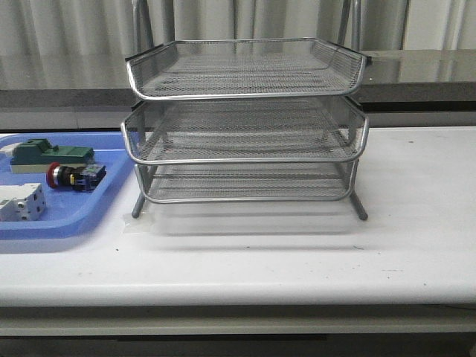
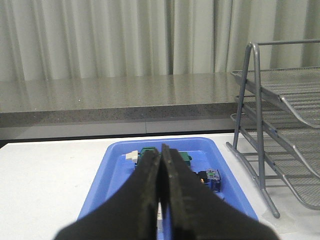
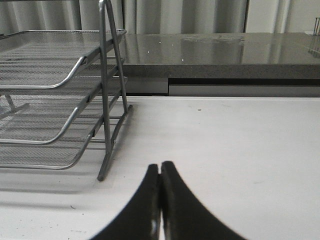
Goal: Place button on rack with both arms
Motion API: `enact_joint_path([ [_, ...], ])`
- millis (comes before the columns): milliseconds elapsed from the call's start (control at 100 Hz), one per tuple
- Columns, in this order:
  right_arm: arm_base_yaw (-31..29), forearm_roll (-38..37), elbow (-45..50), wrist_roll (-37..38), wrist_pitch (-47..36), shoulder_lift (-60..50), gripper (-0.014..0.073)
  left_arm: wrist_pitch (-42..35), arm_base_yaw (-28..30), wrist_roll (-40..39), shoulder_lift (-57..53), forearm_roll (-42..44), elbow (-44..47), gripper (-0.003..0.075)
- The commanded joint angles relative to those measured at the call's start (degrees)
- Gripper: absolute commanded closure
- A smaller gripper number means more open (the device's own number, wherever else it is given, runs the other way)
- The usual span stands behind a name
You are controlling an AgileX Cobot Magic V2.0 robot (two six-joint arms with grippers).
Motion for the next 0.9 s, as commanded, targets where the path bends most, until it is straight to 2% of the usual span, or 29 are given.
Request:
enact_joint_path([
  [0, -0.23, -0.59, 0.07, 0.13, -5.15, -0.97, 0.066, -4.25, -0.04, -0.4, -1.72, -0.01, 1.91, 0.0741],
  [710, -0.23, -0.59, 0.07, 0.13, -5.25, -0.97, 0.066, -4.25, -0.04, -0.4, -1.72, -0.01, 1.91, 0.0741],
  [890, -0.23, -0.59, 0.07, 0.13, -9.48, -0.97, 0.066, -4.25, -0.04, -0.4, -1.72, -0.01, 1.91, 0.0741],
])
